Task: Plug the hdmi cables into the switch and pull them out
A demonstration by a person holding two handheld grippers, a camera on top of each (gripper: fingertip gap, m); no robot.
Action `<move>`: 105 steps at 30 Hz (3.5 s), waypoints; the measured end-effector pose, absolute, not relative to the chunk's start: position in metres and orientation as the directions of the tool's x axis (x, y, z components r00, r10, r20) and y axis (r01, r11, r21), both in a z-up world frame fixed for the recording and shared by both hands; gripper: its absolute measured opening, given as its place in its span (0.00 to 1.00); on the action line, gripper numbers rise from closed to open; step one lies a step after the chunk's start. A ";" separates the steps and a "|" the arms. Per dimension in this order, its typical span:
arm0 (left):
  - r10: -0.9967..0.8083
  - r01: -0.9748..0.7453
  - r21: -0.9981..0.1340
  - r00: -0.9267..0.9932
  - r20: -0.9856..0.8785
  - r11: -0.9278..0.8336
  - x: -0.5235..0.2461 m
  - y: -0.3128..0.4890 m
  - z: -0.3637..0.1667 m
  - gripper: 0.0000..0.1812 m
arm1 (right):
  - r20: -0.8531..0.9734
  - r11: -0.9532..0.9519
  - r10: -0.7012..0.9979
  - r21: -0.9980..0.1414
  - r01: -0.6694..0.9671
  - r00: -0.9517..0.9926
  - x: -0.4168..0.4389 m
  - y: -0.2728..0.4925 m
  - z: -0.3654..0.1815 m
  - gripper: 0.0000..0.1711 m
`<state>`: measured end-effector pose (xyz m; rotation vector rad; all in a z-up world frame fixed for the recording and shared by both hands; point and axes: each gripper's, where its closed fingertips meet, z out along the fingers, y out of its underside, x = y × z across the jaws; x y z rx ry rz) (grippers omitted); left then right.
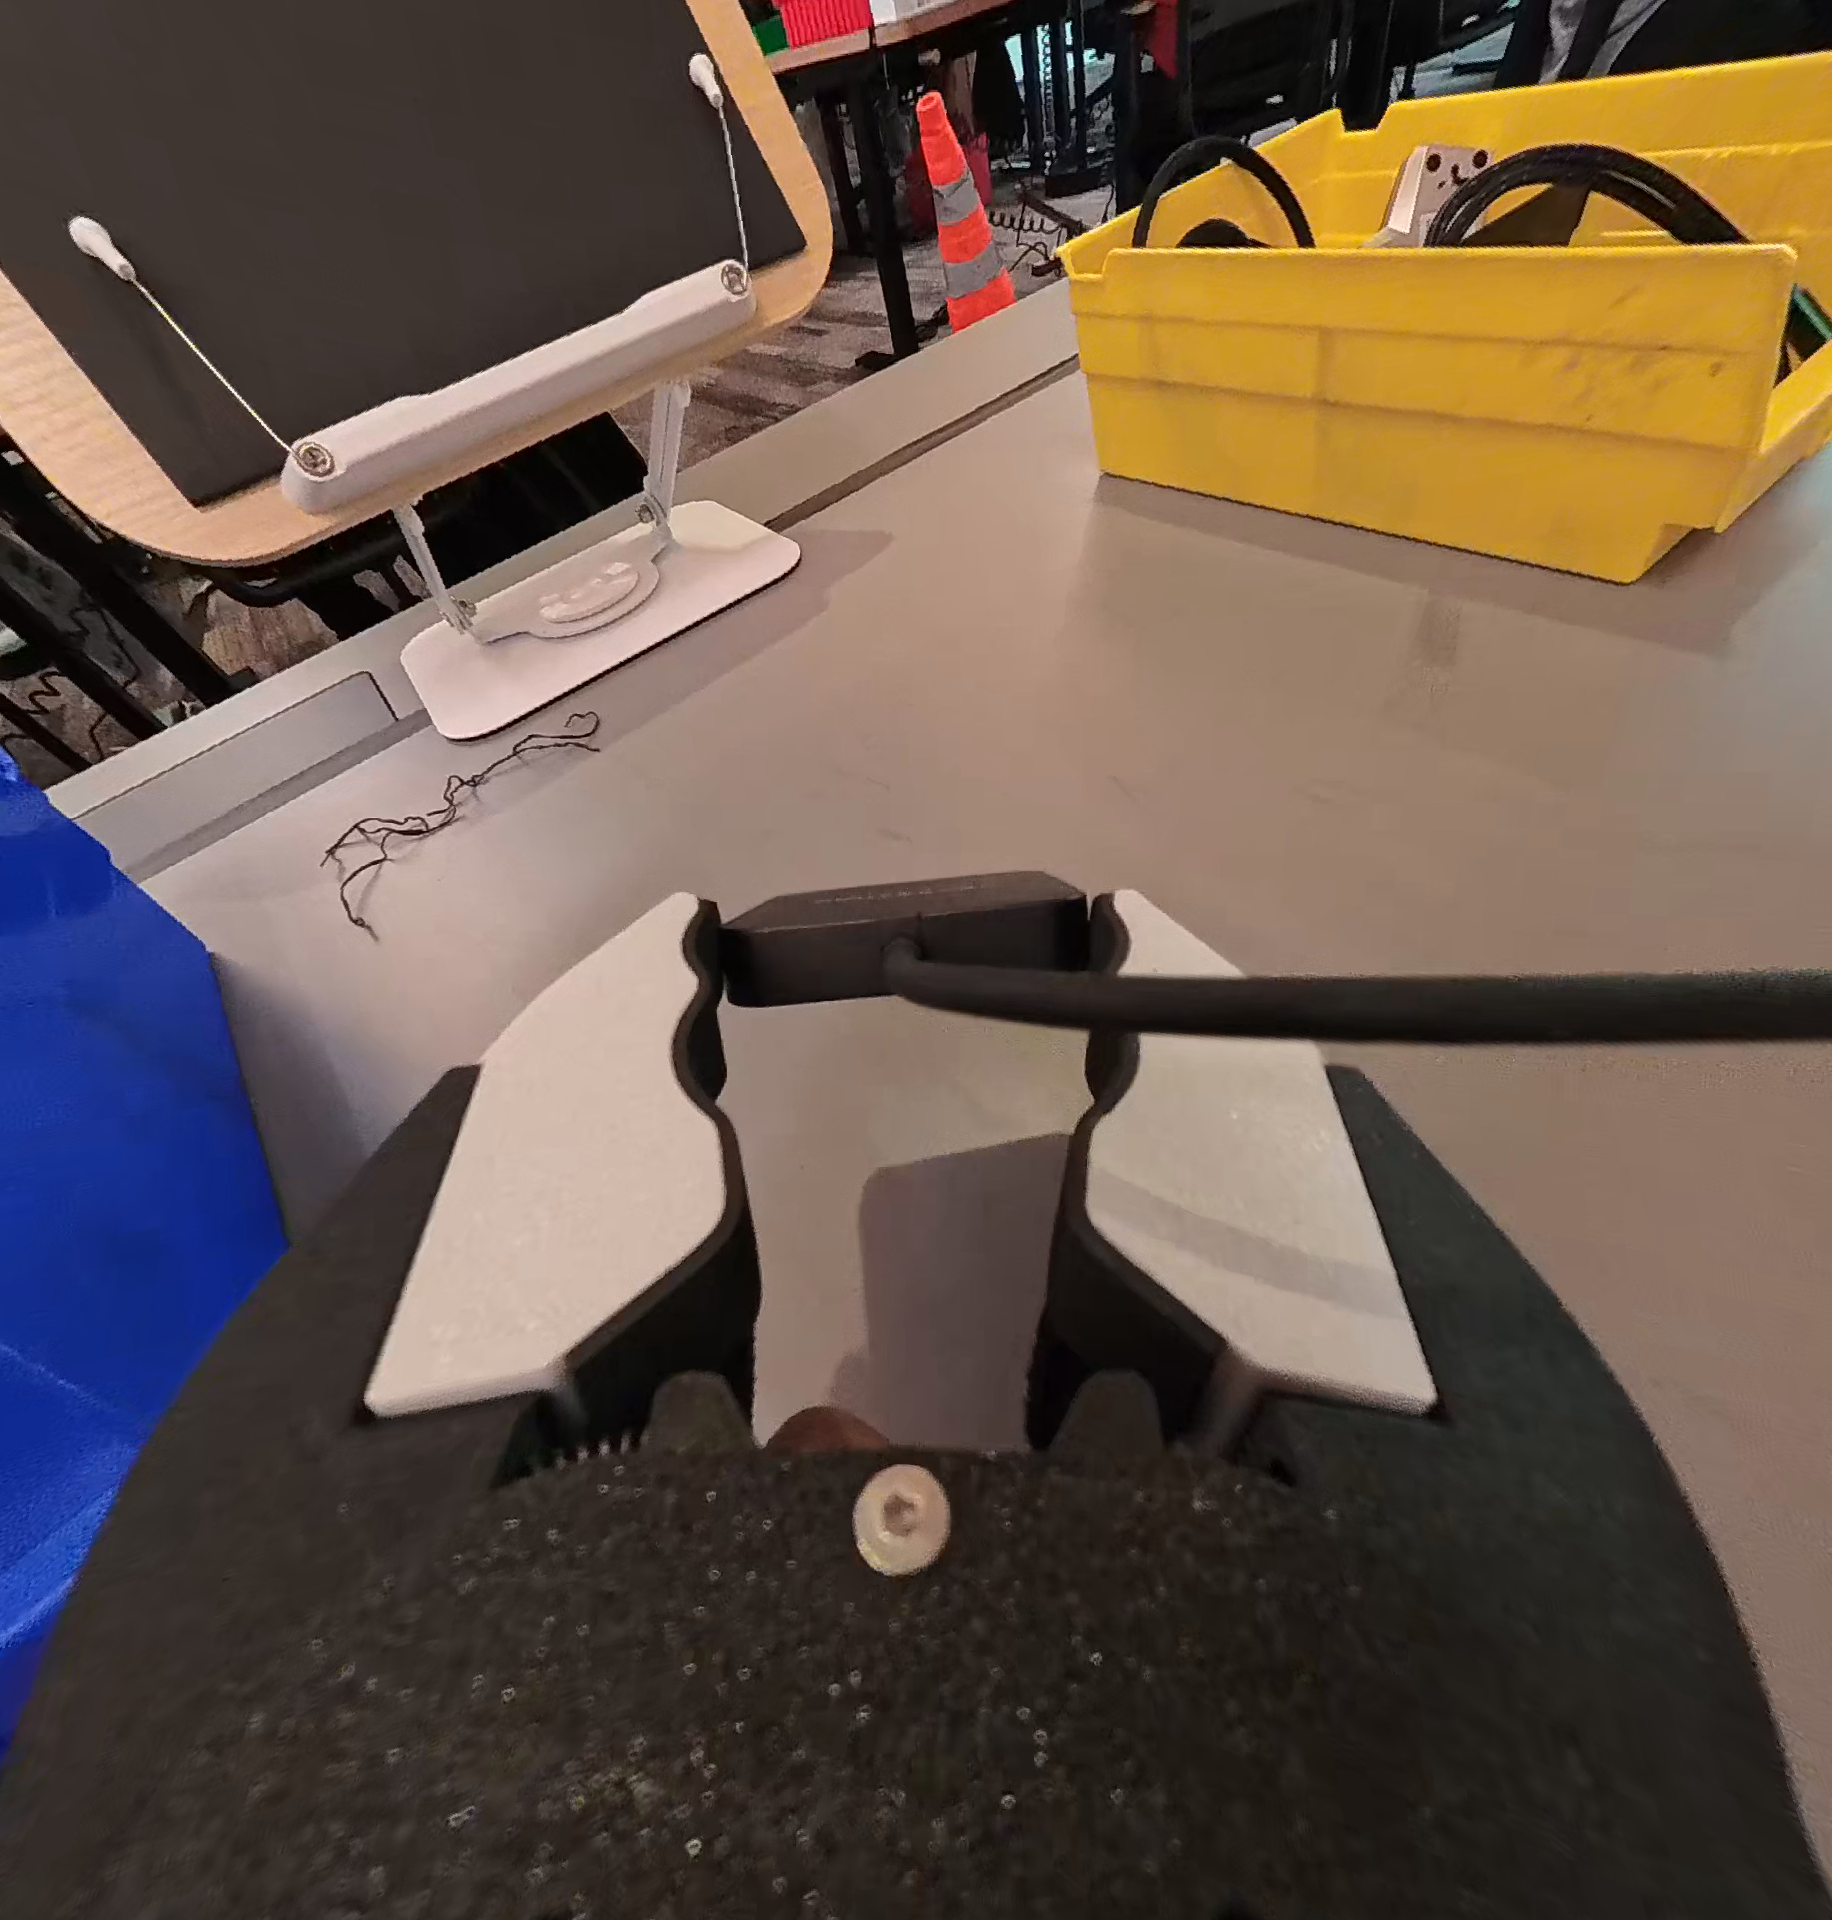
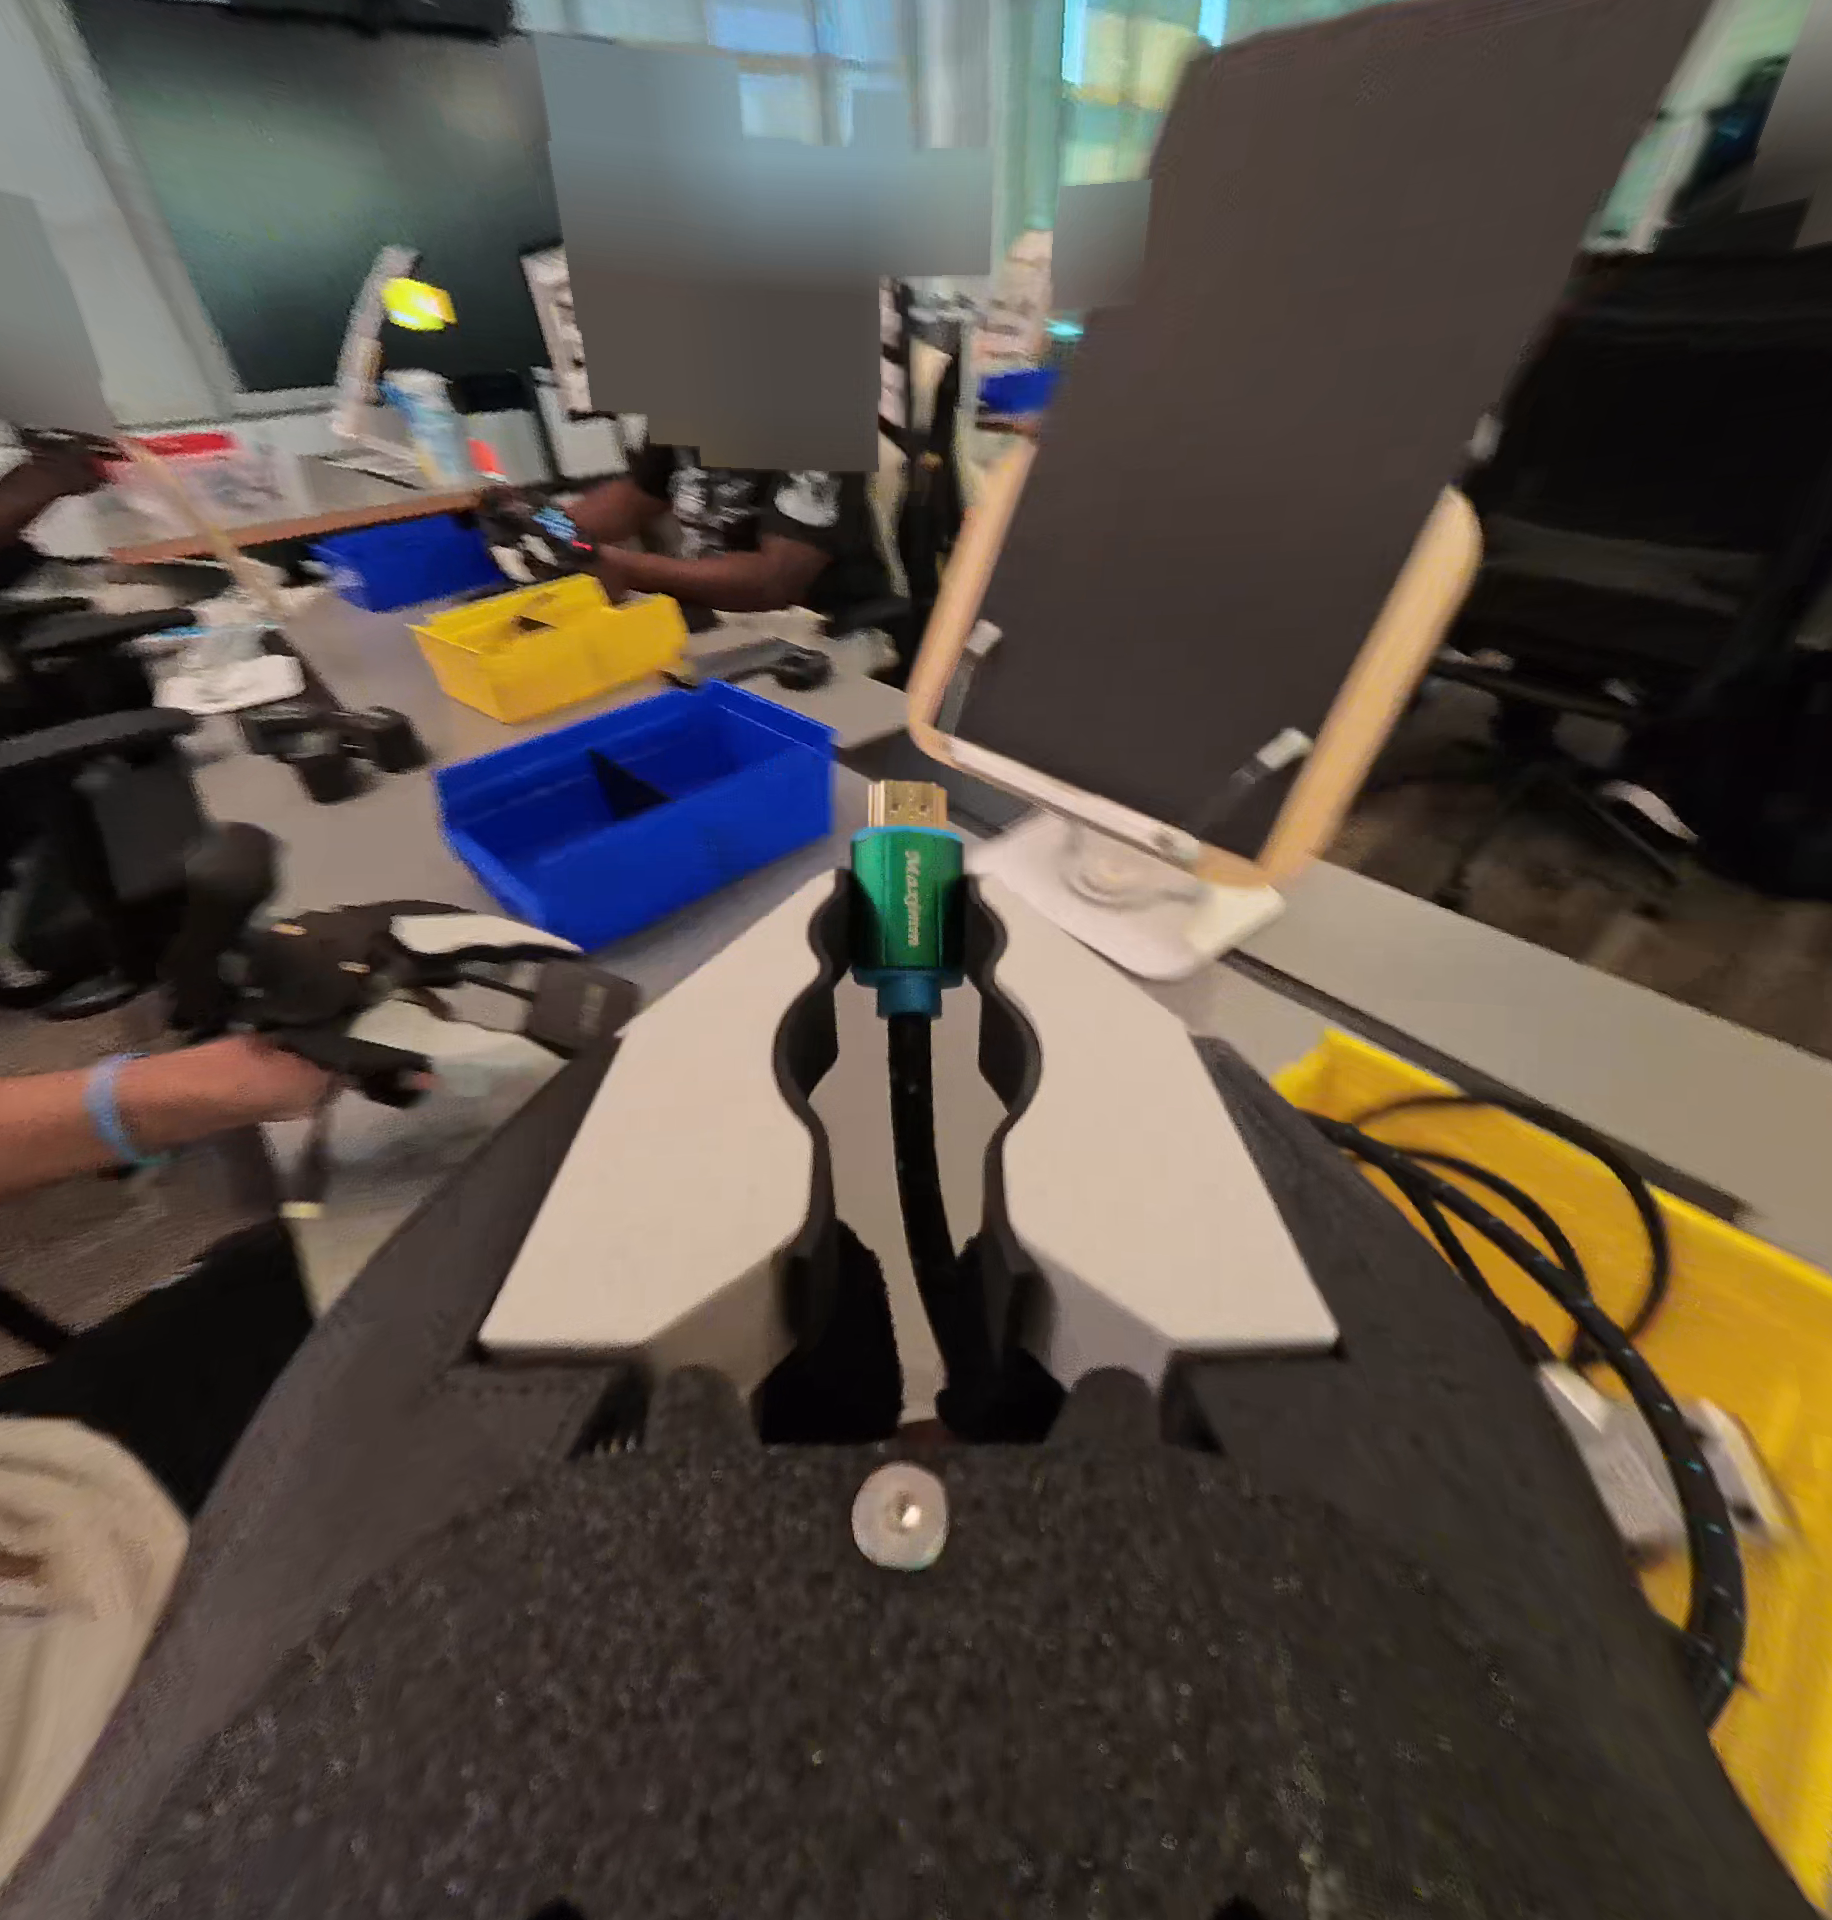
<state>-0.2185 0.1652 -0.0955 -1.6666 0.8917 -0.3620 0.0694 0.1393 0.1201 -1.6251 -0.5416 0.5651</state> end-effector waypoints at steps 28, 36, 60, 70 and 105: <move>-0.760 -0.406 -0.913 0.580 -0.294 0.043 -0.197 0.148 -0.095 0.37 | 0.027 -0.422 0.163 -0.902 0.094 0.986 0.239 0.214 -0.035 0.26; -0.770 -0.423 -0.905 0.563 -0.301 0.044 -0.192 0.147 -0.098 0.37 | 0.058 -0.748 0.378 -0.569 0.342 0.924 0.272 0.252 -0.106 0.24; -0.790 -0.431 -0.901 0.537 -0.294 0.043 -0.180 0.140 -0.103 0.37 | 0.469 -0.319 0.635 -0.564 0.762 0.614 0.231 0.216 -0.084 0.04; -0.748 -0.384 -0.916 0.572 -0.337 0.119 -0.192 0.141 -0.083 0.37 | 0.500 -0.501 0.451 -0.544 0.673 0.740 0.246 0.195 -0.096 0.28; -0.992 -0.109 -0.993 0.119 0.039 -0.052 -0.164 0.062 -0.068 0.36 | -0.014 -0.131 0.974 -0.851 0.508 0.228 -0.131 0.081 -0.090 0.41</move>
